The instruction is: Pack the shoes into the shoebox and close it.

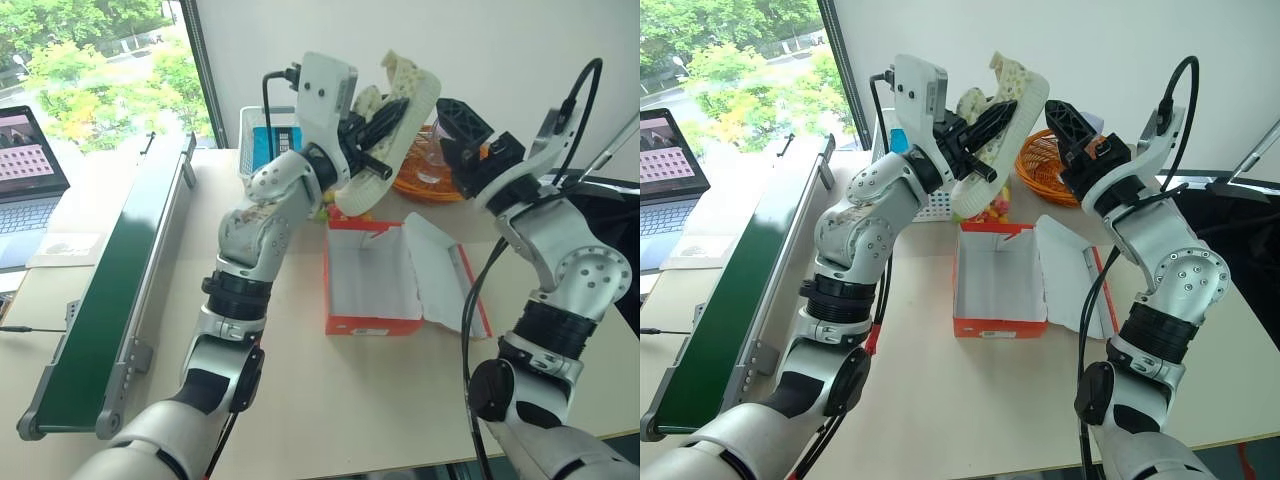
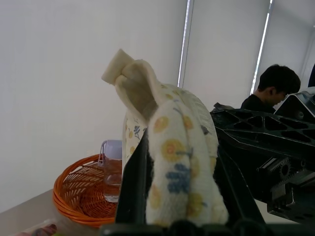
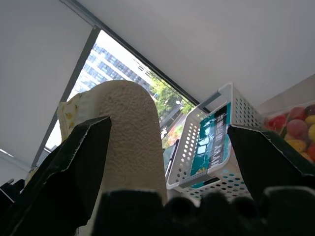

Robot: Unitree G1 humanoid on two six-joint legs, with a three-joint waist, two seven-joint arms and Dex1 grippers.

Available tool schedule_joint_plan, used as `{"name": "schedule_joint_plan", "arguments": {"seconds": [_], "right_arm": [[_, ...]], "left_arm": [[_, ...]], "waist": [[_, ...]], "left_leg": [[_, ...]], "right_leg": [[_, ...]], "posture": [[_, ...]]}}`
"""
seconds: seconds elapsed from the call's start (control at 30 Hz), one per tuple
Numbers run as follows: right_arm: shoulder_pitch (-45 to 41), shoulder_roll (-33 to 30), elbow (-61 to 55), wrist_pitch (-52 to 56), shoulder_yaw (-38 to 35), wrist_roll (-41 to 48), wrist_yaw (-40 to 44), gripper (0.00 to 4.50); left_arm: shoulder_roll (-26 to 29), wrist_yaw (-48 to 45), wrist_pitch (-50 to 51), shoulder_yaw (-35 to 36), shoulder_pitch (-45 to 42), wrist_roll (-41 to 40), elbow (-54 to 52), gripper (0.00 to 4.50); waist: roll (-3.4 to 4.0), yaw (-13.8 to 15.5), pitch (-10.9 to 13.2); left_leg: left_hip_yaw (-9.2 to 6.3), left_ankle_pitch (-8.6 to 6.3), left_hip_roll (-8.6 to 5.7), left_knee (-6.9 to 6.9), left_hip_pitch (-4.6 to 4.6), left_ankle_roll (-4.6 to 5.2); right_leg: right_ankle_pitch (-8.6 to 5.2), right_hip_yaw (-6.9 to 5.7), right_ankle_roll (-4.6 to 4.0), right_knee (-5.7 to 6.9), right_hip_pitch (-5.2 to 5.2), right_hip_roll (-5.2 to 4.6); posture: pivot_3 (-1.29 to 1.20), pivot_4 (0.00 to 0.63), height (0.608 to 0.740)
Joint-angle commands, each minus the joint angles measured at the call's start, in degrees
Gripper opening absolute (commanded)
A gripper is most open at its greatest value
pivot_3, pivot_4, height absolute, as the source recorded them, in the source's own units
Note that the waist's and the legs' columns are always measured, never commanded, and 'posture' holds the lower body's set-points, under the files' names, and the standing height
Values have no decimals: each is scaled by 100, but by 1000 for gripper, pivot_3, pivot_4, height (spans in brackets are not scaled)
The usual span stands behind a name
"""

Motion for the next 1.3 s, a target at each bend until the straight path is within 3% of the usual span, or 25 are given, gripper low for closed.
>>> {"name": "schedule_joint_plan", "arguments": {"seconds": [0.03,0.43,1.0,1.3], "right_arm": [[-164,-220,-343,-114,92,400,29,4500],[-188,-898,-211,-190,204,714,226,4500],[-66,-610,16,-416,672,919,292,4500],[-79,-508,235,-627,653,777,344,1684]], "left_arm": [[-9,-94,-44,-33,-181,-18,-175,159],[42,-107,5,-99,-171,96,-228,159],[-107,-75,432,-151,-101,-39,-596,159],[-110,-57,531,-136,-108,-61,-619,148]], "waist": [[1,-8,1],[4,-9,3],[8,-25,5],[14,-26,9]], "left_leg": [[0,0,0,0,0,0],[-1,0,0,0,-1,0],[-3,0,0,0,-3,1],[-4,0,-1,0,-3,1]], "right_leg": [[0,0,0,0,0,0],[-1,0,1,-2,0,0],[-1,0,2,-3,0,0],[-1,0,2,-3,0,0]], "posture": [[0,150,740],[0,150,740],[0,150,740],[0,150,740]]}}
